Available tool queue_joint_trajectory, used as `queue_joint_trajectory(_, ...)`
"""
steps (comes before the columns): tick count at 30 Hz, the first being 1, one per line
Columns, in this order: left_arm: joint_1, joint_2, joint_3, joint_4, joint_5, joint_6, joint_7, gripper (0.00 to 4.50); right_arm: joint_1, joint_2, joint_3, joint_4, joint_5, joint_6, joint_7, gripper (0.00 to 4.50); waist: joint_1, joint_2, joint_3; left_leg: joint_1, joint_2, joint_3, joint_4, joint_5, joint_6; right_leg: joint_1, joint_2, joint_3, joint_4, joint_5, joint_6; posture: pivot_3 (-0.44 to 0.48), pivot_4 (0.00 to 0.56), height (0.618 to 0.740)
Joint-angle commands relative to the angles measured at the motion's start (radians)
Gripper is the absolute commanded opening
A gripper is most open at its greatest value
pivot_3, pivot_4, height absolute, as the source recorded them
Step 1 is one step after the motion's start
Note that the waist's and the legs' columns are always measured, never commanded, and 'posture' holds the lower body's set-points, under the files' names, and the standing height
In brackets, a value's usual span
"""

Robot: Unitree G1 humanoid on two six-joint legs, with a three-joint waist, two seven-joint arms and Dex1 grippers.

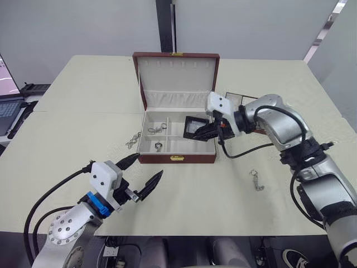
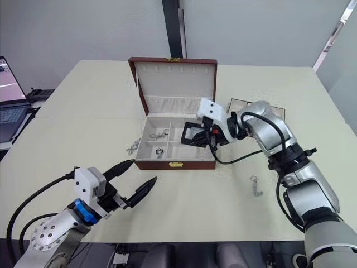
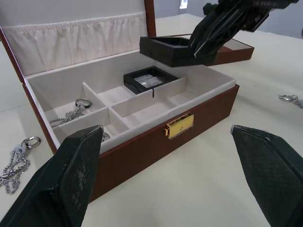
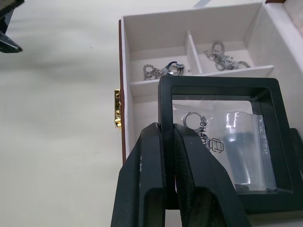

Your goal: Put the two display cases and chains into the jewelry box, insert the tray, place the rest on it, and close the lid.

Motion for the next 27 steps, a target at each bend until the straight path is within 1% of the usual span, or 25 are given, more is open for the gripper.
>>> queue_joint_trajectory(1,0.02,-0.007,0.003,-0.046,0.003,-0.032,0.007,4.5,-0.042,0.024,0.007,0.039,-0.028,-0.053,0.012,0.01,-0.001,0.0,0.0,0.0,0.0,0.0,0.0,0.0,0.0,0.0,0.0,0.0,0.0,0.0,0.0,0.0,0.15,0.74)
queue_joint_trajectory(9,0.057,-0.018,-0.013,-0.016,0.021,-0.088,-0.005,4.5,-0.04,0.054,0.04,0.07,-0.063,-0.079,0.063,0.01,-0.002,0.0,0.0,0.0,0.0,0.0,0.0,0.0,0.0,0.0,0.0,0.0,0.0,0.0,0.0,0.0,0.15,0.74)
queue_joint_trajectory(14,0.058,-0.019,-0.025,-0.006,0.027,-0.105,-0.004,4.5,-0.032,0.057,0.048,0.084,-0.086,-0.094,0.083,0.01,-0.001,0.0,0.0,0.0,0.0,0.0,0.0,0.0,0.0,0.0,0.0,0.0,0.0,0.0,0.0,0.0,0.15,0.74)
queue_joint_trajectory(24,0.032,-0.007,-0.034,-0.016,0.025,-0.08,0.007,4.5,-0.042,0.076,0.035,0.126,-0.111,-0.108,0.084,0.01,-0.002,0.0,0.0,0.0,0.0,0.0,0.0,0.0,0.0,0.0,0.0,0.0,0.0,0.0,-0.001,0.0,0.15,0.74)
queue_joint_trajectory(25,0.03,-0.007,-0.034,-0.016,0.025,-0.078,0.007,4.5,-0.041,0.076,0.034,0.126,-0.112,-0.109,0.085,0.75,-0.002,0.0,0.0,0.0,0.0,0.0,0.0,0.0,0.0,0.0,0.0,0.0,0.0,0.0,-0.001,0.0,0.15,0.74)
queue_joint_trajectory(27,0.023,-0.006,-0.034,-0.018,0.023,-0.072,0.009,4.5,-0.041,0.076,0.032,0.125,-0.115,-0.111,0.087,1.21,-0.002,0.0,0.0,0.0,0.0,0.0,0.0,0.0,0.0,0.0,0.0,0.0,0.0,0.0,-0.001,0.0,0.15,0.74)
